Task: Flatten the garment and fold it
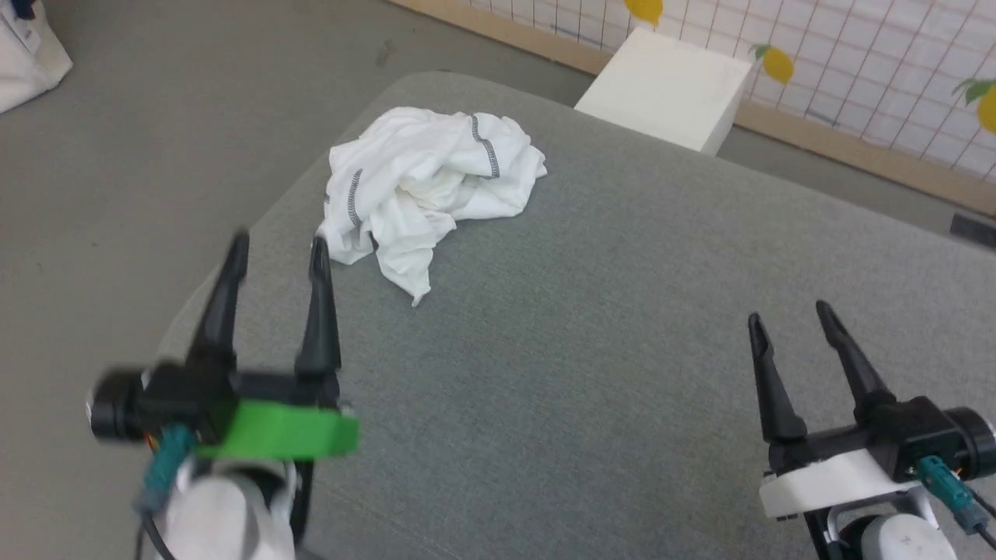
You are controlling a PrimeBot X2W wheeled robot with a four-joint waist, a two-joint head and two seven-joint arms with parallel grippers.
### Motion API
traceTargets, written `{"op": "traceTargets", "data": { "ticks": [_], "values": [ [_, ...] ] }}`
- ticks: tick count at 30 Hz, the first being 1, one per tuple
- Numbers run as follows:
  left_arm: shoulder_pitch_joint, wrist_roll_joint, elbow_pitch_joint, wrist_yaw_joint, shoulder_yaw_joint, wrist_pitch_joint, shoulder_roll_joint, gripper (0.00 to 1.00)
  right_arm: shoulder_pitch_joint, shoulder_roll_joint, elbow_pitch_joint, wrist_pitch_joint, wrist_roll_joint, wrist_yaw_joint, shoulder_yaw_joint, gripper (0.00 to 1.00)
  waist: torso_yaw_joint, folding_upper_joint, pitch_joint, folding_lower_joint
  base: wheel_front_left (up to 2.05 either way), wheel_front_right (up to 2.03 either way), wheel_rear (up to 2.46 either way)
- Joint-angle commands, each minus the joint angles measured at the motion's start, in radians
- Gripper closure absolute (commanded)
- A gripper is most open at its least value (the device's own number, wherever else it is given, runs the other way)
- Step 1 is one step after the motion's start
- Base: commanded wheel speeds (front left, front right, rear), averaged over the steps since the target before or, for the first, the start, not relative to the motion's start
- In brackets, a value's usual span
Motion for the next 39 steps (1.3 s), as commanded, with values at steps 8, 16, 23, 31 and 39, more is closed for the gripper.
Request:
{"op": "traceTargets", "data": {
  "ticks": [8, 16, 23, 31, 39],
  "values": [
    [-0.333, -0.022, 0.037, -0.060, 0.029, 0.194, 0.076, 0.00, -0.046, -0.081, -0.133, 0.068, 0.002, -0.002, 0.001, 0.00, -0.065, 0.0000, 0.191, 0.0000, 0.00, 0.00, 0.00],
    [-0.596, -0.052, 0.210, -0.105, 0.070, 0.390, 0.185, 0.00, -0.079, -0.159, -0.258, 0.134, 0.035, -0.002, 0.010, 0.00, -0.123, 0.0000, 0.325, 0.0000, 0.00, 0.00, 0.00],
    [-0.652, -0.063, 0.368, -0.125, 0.057, 0.513, 0.239, 0.00, -0.116, -0.211, -0.354, 0.179, 0.053, -0.002, 0.024, 0.00, -0.176, 0.0000, 0.421, 0.0000, 0.00, 0.00, 0.00],
    [-0.658, -0.054, 0.479, -0.123, 0.044, 0.538, 0.268, 0.00, -0.128, -0.264, -0.410, 0.214, 0.074, -0.002, 0.008, 0.00, -0.215, 0.0000, 0.515, 0.0000, 0.00, 0.00, 0.00],
    [-0.668, -0.017, 0.583, -0.107, 0.018, 0.548, 0.292, 0.00, -0.117, -0.295, -0.440, 0.225, 0.089, -0.002, -0.008, 0.00, -0.229, 0.0000, 0.568, 0.0000, 0.00, 0.00, 0.00]
  ]
}}
